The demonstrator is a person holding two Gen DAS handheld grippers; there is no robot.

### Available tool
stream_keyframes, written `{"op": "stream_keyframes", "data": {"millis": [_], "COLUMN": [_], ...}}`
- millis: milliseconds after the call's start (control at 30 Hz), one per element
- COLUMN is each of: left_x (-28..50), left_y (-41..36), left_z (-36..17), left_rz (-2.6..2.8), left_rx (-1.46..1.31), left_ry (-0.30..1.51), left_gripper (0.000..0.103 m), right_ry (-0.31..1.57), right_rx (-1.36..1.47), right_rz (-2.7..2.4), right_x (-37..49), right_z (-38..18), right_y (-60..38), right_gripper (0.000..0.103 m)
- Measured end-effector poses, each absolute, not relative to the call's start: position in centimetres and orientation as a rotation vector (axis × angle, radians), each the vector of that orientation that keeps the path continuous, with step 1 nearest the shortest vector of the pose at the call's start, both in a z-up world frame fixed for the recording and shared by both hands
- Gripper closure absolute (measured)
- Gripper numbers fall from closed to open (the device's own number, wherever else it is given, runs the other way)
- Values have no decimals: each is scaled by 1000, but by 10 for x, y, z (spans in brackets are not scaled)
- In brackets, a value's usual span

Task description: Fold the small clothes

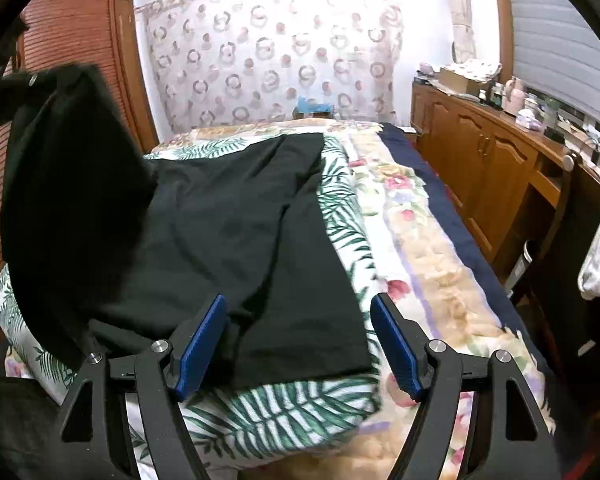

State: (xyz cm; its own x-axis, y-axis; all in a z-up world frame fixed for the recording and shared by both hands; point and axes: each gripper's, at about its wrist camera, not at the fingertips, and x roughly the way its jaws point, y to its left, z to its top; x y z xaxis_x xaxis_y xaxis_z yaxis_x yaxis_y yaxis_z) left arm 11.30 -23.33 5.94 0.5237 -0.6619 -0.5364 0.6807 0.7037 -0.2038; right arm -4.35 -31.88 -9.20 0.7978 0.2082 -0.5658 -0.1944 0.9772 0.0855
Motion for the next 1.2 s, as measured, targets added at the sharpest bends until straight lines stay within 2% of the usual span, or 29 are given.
{"op": "stream_keyframes", "data": {"millis": [300,333,367,433,533,600,967,1200], "left_x": [128,128,129,128,128,129,135,137], "left_y": [-294,-296,-297,-295,-284,-270,-155,-111], "left_z": [55,53,52,51,49,45,-11,-41], "left_rz": [-848,-839,-828,-819,-811,-787,-557,-457], "left_rx": [122,138,156,169,159,143,69,45], "left_ry": [682,685,686,679,681,684,771,803], "left_gripper": [97,94,89,61,34,27,27,27], "right_ry": [605,608,610,611,606,603,575,566], "right_rx": [69,73,76,81,81,77,8,-76], "right_rz": [194,194,195,194,196,199,258,363], "right_x": [-50,-50,-49,-47,-49,-49,-30,-6], "right_z": [-94,-95,-95,-95,-93,-91,-76,-65], "right_y": [-336,-337,-338,-337,-338,-337,-310,-261], "right_gripper": [27,27,27,27,27,27,27,27]}}
